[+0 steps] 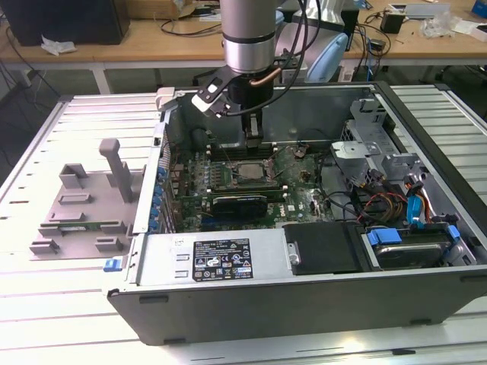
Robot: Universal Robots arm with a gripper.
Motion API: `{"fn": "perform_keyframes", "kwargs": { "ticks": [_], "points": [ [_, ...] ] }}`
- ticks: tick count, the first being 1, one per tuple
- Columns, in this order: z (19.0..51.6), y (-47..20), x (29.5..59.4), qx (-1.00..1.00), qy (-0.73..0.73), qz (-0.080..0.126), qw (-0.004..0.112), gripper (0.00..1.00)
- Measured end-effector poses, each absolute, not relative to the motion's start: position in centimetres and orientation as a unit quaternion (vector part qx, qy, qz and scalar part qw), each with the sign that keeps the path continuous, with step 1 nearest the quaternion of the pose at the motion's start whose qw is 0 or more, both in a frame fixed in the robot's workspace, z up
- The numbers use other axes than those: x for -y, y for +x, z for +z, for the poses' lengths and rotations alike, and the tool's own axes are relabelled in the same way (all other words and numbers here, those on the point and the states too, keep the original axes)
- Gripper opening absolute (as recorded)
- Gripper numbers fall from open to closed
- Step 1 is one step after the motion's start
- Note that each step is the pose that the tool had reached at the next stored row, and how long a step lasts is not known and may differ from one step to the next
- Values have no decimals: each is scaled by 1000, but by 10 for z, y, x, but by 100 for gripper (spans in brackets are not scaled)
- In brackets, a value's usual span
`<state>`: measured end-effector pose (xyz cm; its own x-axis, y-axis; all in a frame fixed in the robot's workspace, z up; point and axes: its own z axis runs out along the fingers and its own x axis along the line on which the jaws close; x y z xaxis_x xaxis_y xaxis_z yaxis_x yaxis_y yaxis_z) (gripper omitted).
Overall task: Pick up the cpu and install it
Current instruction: 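Close the cpu cover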
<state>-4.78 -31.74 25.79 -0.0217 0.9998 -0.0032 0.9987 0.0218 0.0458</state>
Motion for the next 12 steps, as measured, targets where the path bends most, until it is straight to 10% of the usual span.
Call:
{"fn": "perform_keyframes", "kwargs": {
  "ticks": [12],
  "points": [
    [258, -46, 317, -715, 699, 15, 17, 11]
  ]
}}
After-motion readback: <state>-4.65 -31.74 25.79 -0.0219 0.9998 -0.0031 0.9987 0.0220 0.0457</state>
